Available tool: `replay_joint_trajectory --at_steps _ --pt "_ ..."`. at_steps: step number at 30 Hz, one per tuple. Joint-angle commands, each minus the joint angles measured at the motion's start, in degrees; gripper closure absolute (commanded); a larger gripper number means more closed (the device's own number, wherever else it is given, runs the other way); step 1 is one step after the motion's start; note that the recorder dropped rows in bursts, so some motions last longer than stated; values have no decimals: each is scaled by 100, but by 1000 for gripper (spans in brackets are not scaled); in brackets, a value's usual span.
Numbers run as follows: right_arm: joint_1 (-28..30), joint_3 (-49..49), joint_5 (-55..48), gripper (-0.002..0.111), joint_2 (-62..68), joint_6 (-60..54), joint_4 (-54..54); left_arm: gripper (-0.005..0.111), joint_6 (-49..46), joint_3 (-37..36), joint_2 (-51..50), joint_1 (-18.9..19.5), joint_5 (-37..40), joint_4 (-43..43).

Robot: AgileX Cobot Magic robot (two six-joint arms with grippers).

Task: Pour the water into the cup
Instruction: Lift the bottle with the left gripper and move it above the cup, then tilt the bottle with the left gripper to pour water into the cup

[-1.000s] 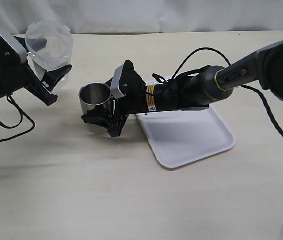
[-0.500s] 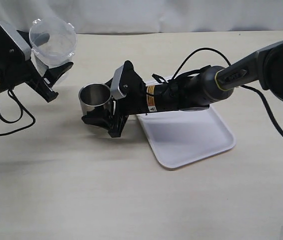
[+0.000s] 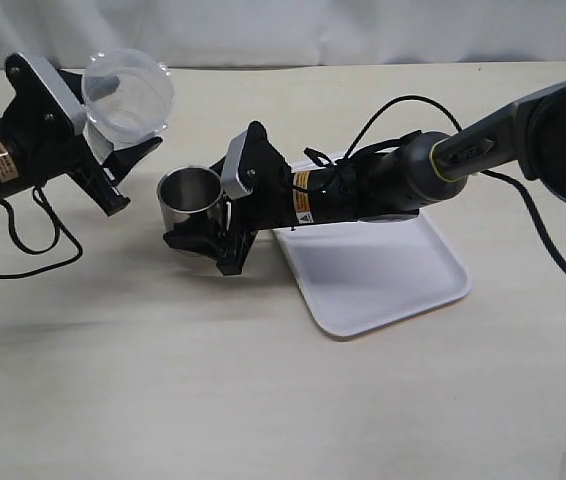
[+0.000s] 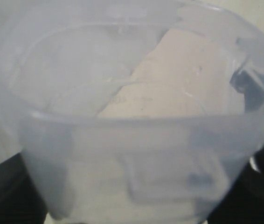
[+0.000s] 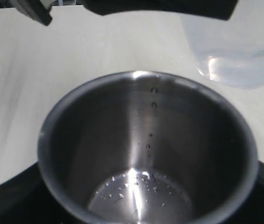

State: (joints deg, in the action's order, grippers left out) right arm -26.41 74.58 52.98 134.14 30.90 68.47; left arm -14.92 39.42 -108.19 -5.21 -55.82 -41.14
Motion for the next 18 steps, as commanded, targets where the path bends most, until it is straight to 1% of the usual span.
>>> replay_joint_trajectory --at_steps 1,6,11,16,18 --pt "23 -2 112 104 -92 19 16 107 -139 175 -264 -12 -237 104" --pt "23 -2 112 104 -92 19 166 107 -139 200 -405 -12 -424 104" --pt "23 -2 100 104 -92 19 166 107 -304 200 -405 -20 -424 32" --pt "23 -2 75 104 -92 19 166 107 -818 200 -405 -98 -424 17" --pt "23 -2 75 104 -92 19 166 107 -1183 200 -416 -145 -424 28"
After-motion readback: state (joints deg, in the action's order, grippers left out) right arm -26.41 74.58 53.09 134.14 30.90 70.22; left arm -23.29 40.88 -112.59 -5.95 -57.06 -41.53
